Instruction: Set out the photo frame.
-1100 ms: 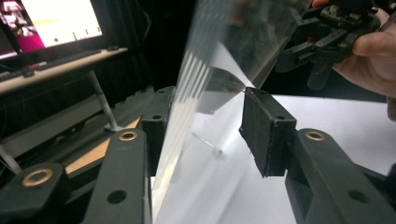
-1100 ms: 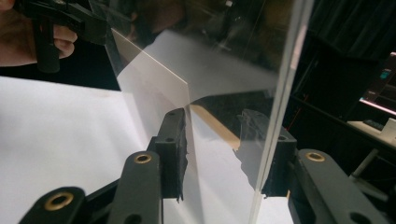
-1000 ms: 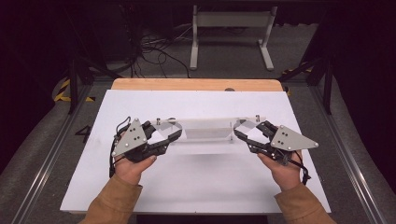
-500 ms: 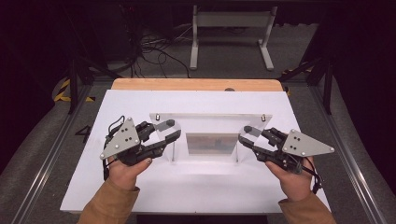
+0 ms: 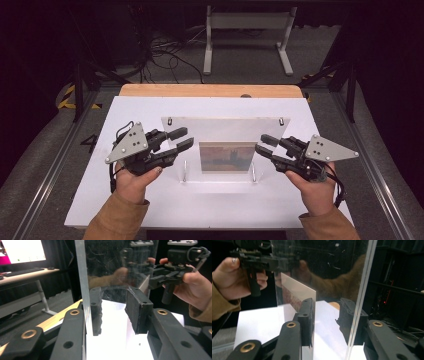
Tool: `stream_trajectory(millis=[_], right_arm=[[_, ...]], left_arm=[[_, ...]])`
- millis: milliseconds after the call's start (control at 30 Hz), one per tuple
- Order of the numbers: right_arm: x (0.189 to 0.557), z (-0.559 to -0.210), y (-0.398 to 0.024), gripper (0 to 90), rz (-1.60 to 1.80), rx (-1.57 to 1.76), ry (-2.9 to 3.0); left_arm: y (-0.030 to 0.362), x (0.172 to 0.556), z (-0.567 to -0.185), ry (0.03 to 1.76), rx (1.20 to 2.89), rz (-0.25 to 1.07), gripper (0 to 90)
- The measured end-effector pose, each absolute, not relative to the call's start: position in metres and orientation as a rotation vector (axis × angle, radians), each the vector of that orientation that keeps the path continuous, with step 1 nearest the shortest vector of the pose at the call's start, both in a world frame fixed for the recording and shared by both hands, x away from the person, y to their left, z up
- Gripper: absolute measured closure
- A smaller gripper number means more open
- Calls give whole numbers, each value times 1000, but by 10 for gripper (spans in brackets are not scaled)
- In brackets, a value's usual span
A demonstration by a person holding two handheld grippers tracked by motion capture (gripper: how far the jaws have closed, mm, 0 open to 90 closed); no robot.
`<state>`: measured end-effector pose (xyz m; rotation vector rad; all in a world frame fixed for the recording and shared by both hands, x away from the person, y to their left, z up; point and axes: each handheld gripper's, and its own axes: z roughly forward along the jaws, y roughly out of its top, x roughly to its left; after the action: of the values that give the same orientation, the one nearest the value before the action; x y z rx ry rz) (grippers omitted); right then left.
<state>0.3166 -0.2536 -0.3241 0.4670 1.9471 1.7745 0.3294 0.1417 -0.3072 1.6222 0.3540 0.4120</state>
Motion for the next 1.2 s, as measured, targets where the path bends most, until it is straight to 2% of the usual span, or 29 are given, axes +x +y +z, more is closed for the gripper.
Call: stream_trajectory(millis=[200, 367, 767, 867, 900, 1000, 1033, 1200], right_arm=[[326, -328, -252, 581, 1782, 512, 1909], [334, -328, -249, 545, 1739, 553, 1907], [350, -333, -246, 474, 1713, 618, 1926], [351, -334, -247, 450, 1701, 630, 1926], [351, -335, -249, 408, 1687, 650, 1918], [351, -335, -252, 363, 1700, 673, 1905], [350, -335, -255, 323, 1693, 693, 1905], [346, -334, -263, 280, 1673, 704, 1903]], left_arm=[[140, 341, -306, 376, 1633, 432, 594], [138, 349, -310, 426, 1633, 463, 536], [137, 366, -328, 508, 1675, 450, 466], [138, 368, -330, 525, 1675, 443, 413], [140, 369, -333, 545, 1676, 426, 388], [142, 368, -335, 560, 1676, 413, 341], [144, 367, -337, 571, 1685, 415, 291], [152, 362, -340, 600, 1697, 430, 213]])
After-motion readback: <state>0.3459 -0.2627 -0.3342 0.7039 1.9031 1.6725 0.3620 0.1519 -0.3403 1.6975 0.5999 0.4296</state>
